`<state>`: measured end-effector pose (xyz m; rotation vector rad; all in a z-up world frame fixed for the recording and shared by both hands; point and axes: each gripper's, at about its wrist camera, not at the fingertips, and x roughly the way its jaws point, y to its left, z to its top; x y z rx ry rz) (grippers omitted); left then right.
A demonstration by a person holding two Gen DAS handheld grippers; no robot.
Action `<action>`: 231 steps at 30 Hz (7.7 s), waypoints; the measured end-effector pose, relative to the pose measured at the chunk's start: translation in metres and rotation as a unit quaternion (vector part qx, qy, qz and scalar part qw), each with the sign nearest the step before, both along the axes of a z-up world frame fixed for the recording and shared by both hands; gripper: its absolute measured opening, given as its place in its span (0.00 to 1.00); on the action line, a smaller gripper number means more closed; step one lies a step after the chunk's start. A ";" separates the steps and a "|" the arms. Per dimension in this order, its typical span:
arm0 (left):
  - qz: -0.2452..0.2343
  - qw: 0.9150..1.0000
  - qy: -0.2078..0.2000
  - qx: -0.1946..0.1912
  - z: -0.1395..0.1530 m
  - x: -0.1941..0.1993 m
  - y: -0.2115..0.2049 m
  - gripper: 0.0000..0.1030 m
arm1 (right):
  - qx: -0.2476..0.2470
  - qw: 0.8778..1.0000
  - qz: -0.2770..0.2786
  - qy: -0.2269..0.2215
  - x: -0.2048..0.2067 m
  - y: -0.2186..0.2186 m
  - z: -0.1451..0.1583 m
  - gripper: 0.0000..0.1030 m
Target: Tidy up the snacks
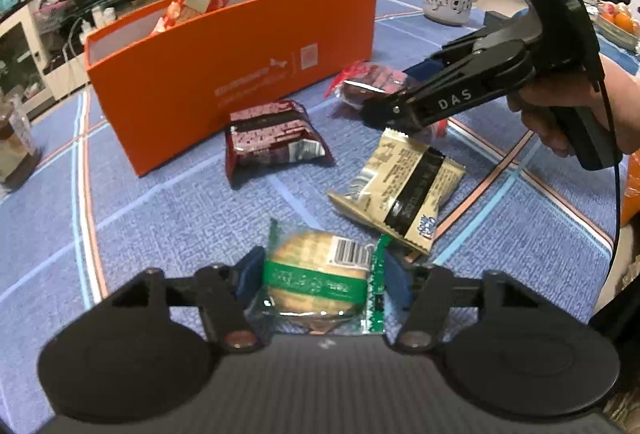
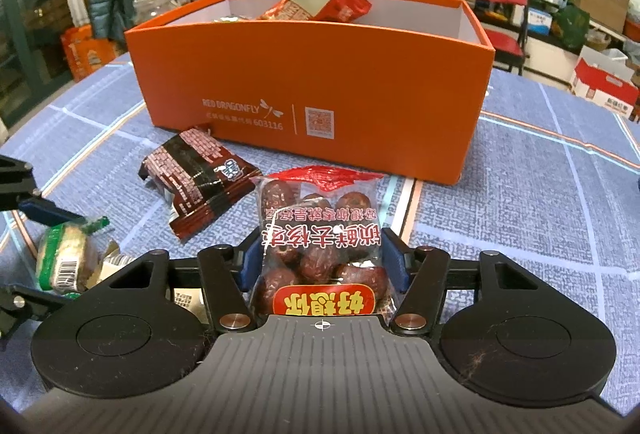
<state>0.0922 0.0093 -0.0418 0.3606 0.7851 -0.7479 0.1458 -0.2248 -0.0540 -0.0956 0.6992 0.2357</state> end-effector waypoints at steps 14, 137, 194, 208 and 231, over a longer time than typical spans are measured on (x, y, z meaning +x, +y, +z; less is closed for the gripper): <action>0.201 0.978 -0.051 0.010 0.029 0.009 0.027 0.57 | -0.028 0.999 -0.012 -0.030 -0.024 0.011 0.025 0.42; 0.126 0.990 -0.052 -0.046 0.009 0.076 -0.041 0.94 | -0.034 0.989 0.143 0.026 -0.066 0.057 0.000 0.45; 0.235 0.967 -0.075 -0.065 0.082 0.017 -0.015 0.50 | -0.017 0.997 -0.044 -0.056 -0.084 0.027 0.096 0.33; 0.281 0.953 -0.100 -0.053 0.132 0.151 -0.055 0.50 | -0.018 0.994 -0.054 -0.089 0.041 0.015 0.171 0.33; 0.332 0.933 -0.132 -0.050 0.145 0.008 -0.001 0.99 | 0.009 0.985 -0.133 -0.113 -0.092 0.035 0.156 0.93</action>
